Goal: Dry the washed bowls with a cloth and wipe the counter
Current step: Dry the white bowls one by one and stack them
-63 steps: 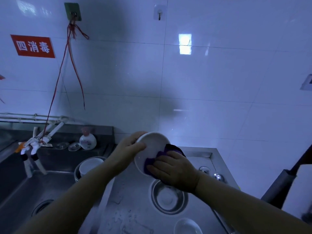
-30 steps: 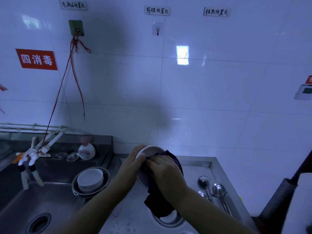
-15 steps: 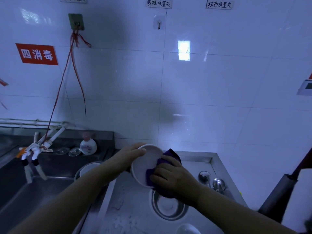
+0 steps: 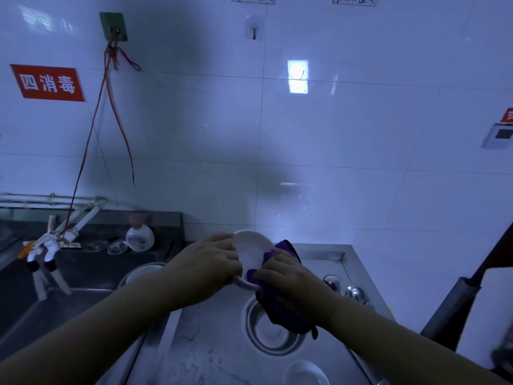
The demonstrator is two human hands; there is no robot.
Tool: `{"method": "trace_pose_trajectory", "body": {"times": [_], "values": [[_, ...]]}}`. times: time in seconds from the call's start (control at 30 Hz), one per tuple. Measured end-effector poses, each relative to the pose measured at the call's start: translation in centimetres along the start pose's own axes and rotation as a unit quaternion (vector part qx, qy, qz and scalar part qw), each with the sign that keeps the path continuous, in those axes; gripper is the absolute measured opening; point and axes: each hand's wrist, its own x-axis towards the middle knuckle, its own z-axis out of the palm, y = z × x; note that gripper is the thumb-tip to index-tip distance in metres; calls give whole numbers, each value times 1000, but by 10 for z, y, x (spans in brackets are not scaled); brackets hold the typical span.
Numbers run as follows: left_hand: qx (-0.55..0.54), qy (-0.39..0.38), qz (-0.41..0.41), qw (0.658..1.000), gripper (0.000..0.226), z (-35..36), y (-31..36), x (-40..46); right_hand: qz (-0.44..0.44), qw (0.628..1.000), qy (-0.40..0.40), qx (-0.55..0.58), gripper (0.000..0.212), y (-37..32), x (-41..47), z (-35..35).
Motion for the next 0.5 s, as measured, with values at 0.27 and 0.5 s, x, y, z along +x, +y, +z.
{"method": "trace_pose_trajectory", "body": {"times": [0.27, 0.5], "values": [[-493, 84, -293, 815, 6, 10, 15, -15, 182, 940, 253, 137, 30, 8, -3, -18], [-753, 176, -311, 552, 27, 7, 45, 10, 190, 929, 249, 196, 46, -19, 19, -6]]}}
